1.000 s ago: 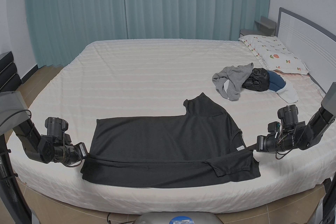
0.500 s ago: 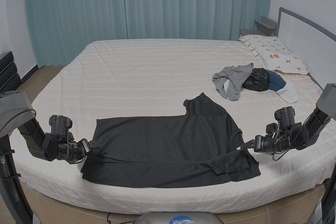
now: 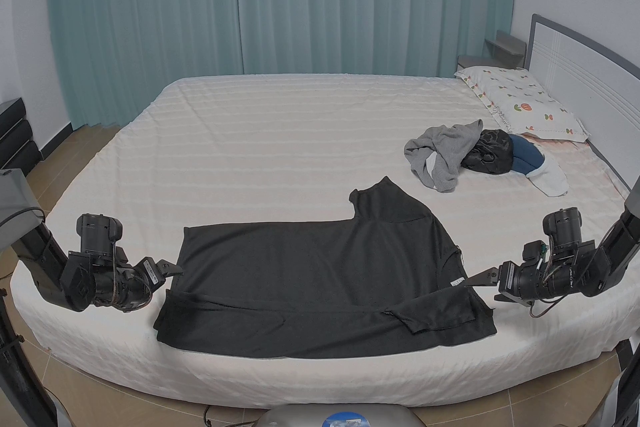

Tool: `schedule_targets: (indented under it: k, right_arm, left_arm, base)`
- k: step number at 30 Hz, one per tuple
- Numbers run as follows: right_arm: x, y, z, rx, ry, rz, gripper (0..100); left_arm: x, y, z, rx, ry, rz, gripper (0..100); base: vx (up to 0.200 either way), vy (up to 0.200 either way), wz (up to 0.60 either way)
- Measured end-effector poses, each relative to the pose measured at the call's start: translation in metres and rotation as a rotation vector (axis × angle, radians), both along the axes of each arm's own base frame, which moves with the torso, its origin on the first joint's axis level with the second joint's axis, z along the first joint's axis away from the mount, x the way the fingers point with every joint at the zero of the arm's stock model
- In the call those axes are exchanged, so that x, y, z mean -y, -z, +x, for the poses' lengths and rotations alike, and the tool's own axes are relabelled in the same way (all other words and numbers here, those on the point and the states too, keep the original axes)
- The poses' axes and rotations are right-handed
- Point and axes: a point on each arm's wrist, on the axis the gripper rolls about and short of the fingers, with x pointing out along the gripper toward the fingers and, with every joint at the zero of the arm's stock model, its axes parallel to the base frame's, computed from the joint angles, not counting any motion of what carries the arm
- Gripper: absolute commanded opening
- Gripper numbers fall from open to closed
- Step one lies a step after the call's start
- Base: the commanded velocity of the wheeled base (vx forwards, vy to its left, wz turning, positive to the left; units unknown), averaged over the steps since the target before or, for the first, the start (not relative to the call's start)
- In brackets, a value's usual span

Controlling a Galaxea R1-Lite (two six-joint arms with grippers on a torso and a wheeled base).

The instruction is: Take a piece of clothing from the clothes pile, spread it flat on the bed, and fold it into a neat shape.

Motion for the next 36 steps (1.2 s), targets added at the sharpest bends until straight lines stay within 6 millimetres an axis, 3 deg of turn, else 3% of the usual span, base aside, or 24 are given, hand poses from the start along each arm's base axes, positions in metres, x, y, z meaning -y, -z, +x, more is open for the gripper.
schedule_targets:
  k: [5,15,27,28,36]
  right_arm:
    - [0.001,-0.003,-0.006,0.057,0.023,0.036,100]
    - [0.001,0.012,-0.006,0.035,0.02,0.05,100]
    - [0.0,0.016,-0.004,0.023,0.012,0.05,100]
    - [0.0,0.016,-0.004,0.023,0.012,0.05,100]
    - [-0.001,0.017,0.001,0.077,0.006,0.042,100]
  left_arm:
    - [0.0,-0.003,-0.006,-0.002,-0.013,-0.019,100]
    - [0.002,0.001,-0.008,-0.021,0.027,-0.097,100]
    - [0.001,0.017,-0.006,-0.079,0.023,-0.136,100]
    - [0.001,0.017,-0.006,-0.081,0.023,-0.136,0]
    - [0.001,0.027,-0.001,-0.104,0.014,-0.13,0]
  base:
    - [0.2,0.0,0.0]
    - [0.0,0.0,0.0]
    - [0.0,0.0,0.0]
    - [0.0,0.0,0.0]
    - [0.0,0.0,0.0]
